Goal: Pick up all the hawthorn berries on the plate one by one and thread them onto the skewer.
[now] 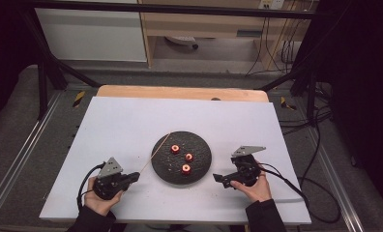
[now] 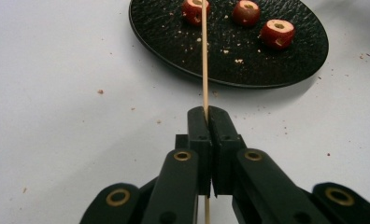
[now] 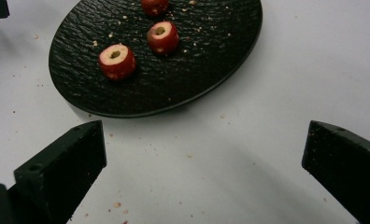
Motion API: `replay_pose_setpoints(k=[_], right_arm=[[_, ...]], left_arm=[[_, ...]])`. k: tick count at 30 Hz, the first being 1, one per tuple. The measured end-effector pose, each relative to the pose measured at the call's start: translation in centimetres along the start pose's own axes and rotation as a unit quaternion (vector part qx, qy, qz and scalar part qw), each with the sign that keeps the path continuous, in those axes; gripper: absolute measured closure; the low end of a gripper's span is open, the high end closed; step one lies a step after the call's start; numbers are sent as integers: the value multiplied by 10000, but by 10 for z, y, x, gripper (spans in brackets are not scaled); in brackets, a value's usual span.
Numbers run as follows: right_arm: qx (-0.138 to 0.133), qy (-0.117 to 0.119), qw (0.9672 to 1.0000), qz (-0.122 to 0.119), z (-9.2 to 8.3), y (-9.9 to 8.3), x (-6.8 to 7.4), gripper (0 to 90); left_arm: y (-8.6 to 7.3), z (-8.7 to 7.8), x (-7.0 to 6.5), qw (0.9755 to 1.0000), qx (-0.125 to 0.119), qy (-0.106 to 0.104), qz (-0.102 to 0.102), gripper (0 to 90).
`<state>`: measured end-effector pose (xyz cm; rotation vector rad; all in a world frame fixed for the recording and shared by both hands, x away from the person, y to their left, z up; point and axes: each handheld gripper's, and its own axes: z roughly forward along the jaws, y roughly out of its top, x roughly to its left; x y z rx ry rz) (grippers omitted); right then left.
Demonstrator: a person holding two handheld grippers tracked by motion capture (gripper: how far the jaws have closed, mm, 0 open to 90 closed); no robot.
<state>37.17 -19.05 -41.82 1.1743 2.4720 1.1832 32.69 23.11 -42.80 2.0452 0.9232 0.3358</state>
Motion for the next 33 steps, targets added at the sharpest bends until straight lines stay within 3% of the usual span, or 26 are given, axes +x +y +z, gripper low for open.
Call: replay_pose_setpoints(k=[7, 20, 33], right_arm=[[121, 15, 9999, -80, 9, 18, 11, 12], [590, 48, 9978, -305, 33, 52, 30, 49], [1071, 302, 9921, -574, 53, 75, 45, 208]], left_arm=[[-2, 2, 2, 10000, 48, -19, 10, 883], [-3, 4, 2, 10000, 87, -21, 33, 883], [-3, 4, 2, 9999, 102, 0, 30, 883]])
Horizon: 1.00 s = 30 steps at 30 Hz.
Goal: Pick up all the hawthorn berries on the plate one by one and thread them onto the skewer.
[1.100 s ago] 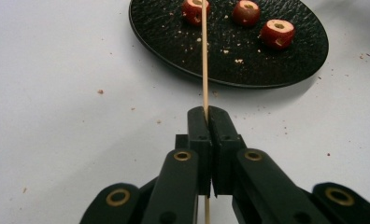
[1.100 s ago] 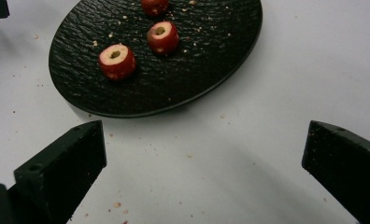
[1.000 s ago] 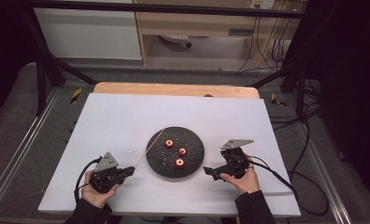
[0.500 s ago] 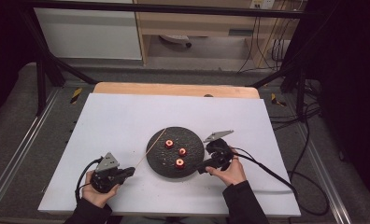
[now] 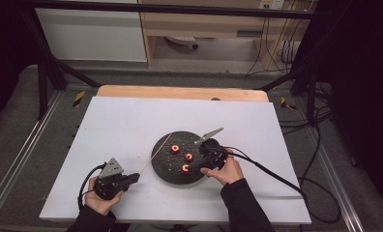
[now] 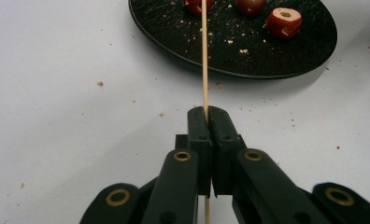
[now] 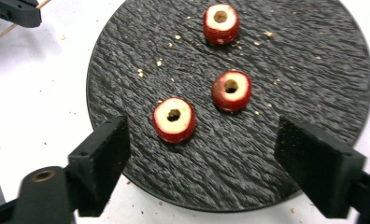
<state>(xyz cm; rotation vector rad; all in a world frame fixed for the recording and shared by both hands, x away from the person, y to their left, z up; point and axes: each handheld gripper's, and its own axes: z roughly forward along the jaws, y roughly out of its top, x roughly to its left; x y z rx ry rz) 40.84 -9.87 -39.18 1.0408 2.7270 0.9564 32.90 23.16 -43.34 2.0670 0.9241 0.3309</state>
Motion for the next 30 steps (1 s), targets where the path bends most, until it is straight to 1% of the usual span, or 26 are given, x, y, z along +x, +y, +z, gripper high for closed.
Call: replay_pose_setpoints(k=[5, 7, 16, 19, 24, 30], right_arm=[[222, 126, 9997, -40, 7, 9, 3, 266], [310, 140, 9994, -74, 9, 11, 3, 288], [648, 278, 9973, -192, 21, 24, 9, 414], [714, 363, 9966, -176, 25, 26, 9, 456], [848, 361, 9956, -179, 31, 25, 8, 502], [897, 398, 9950, -194, 36, 25, 6, 540]], left_arm=[[0, 0, 1, 10000, -1, 11, -3, 883], [0, 0, 0, 10000, 4, 16, 3, 883], [0, 0, 0, 10000, 23, 22, 25, 883], [0, 0, 0, 10000, 32, 21, 28, 883], [0, 1, 0, 10000, 36, 19, 29, 883], [0, 1, -1, 10000, 45, 11, 44, 883]])
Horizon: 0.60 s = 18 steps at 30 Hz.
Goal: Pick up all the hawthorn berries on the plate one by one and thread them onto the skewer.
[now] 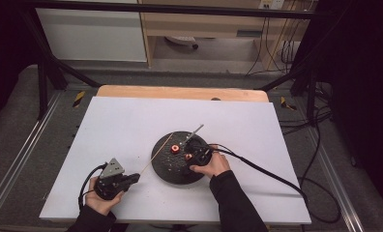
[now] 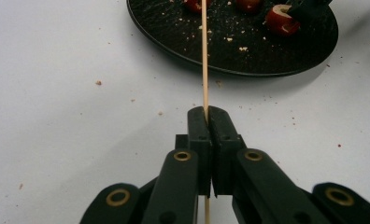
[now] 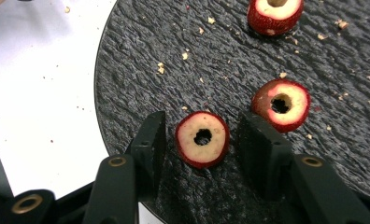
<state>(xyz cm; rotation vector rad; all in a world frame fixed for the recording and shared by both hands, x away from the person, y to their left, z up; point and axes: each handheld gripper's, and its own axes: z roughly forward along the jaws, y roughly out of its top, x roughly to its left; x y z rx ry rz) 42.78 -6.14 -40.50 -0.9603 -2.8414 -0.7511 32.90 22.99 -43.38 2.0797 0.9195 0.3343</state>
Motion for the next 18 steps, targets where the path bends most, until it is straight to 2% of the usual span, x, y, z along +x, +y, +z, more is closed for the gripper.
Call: replay_pose_setpoints(k=[3, 4, 8, 18], right_arm=[[30, 7, 10000, 60, 3, 0, 0, 562], [61, 29, 10000, 0, 3, 1, -1, 570], [107, 78, 9999, 19, 6, 1, -3, 594], [186, 128, 9997, 99, 7, 2, -4, 602]], left_arm=[[0, 0, 0, 10000, -1, 2, 5, 883], [0, 0, 0, 10000, -1, 1, 4, 883], [0, 0, 0, 10000, 6, 0, 5, 883], [0, 0, -1, 10000, 25, 2, 22, 883]])
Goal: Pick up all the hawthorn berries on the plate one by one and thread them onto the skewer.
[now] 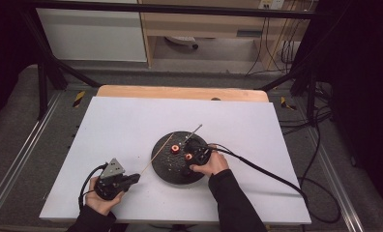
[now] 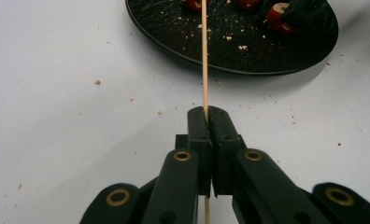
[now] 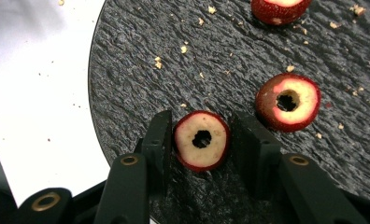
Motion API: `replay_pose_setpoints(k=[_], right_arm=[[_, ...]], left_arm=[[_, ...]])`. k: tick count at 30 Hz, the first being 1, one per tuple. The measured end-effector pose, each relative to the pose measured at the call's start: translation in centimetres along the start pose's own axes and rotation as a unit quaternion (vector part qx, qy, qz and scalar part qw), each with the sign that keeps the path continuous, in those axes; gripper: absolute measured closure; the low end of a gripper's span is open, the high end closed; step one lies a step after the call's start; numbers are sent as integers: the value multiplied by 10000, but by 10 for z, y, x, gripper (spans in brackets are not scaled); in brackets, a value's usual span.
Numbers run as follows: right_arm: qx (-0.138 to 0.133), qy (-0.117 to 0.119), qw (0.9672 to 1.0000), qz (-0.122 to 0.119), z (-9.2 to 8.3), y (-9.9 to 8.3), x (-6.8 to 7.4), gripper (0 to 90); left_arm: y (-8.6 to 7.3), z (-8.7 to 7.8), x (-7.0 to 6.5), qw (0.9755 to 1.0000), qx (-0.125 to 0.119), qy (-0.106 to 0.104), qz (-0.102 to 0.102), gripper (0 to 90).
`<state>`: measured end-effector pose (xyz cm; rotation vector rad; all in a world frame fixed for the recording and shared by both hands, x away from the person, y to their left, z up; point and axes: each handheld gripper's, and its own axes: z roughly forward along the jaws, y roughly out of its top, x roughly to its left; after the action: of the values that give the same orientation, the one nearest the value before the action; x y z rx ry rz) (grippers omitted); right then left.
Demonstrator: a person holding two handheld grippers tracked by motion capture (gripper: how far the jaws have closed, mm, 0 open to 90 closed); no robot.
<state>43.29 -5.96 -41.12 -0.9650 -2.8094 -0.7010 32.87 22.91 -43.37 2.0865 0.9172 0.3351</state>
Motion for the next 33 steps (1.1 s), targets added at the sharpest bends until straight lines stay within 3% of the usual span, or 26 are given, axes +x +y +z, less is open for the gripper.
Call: replay_pose_setpoints(k=[3, 12, 18, 27, 33], right_arm=[[-24, 8, 10000, 60, -1, 0, 0, 605], [-464, -71, 9988, 151, -19, -1, 1, 607], [-928, -139, 9951, 303, -29, -4, 2, 608], [-1673, -191, 9838, 622, -37, -14, -3, 609], [-2138, -155, 9733, 817, -41, -21, -6, 610]], left_arm=[[0, 0, 0, 10000, 2, 4, 12, 883], [0, 0, -1, 10000, -41, 22, 10, 883], [0, -1, -2, 10000, -63, 35, 10, 883], [0, 0, -4, 9999, -95, 48, -5, 883], [0, 0, -4, 9999, -128, 54, -27, 883]])
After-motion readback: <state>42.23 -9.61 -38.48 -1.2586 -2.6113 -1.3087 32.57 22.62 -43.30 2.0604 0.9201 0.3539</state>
